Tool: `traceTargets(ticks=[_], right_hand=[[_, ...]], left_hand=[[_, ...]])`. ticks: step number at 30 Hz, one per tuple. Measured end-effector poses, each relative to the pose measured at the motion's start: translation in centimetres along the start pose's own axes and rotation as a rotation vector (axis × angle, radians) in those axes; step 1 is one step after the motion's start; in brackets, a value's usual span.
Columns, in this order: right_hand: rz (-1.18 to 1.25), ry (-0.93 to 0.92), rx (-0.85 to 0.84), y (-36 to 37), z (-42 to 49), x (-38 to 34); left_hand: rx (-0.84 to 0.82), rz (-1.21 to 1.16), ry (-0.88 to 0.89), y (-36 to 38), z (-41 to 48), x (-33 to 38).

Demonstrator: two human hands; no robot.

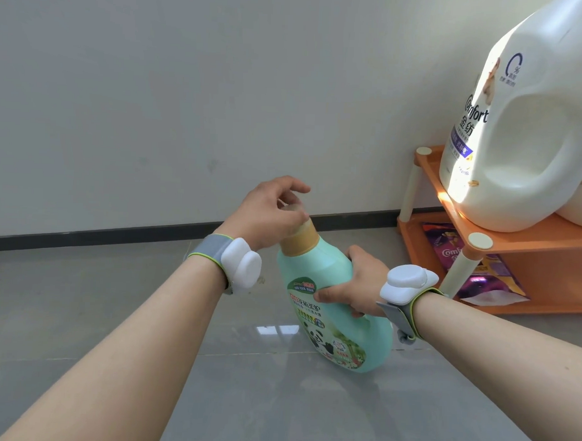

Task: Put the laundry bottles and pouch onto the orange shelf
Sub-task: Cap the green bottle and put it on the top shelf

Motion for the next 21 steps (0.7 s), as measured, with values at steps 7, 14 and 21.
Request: traceTargets(ticks=[7,14,21], right_hand=[[-0.037,-0.024,-0.012,0.5,0.0,-0.4],[0.003,-0.035,-0.003,1.0,-0.3,-0.4],[-0.077,-0.021,-0.037,0.8,-0.5,-0.8]], left_hand=[[0.156,0.787,-0.125,-0.7,-0.3,0.1],[-0.03,0.507,0.018,-1.1,-0.8,-0.2],[0.178,0.781,0.002,-0.3,-1.0,-0.1]])
Point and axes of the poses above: each hand's wrist, its own z-axis towards the middle knuckle, its own y-axis out of the palm, x = y × z, the point moved 5 cm from there along z, towards the middle knuckle, and after that the axes turned 3 degrees about -y, right-handed, at the moved point
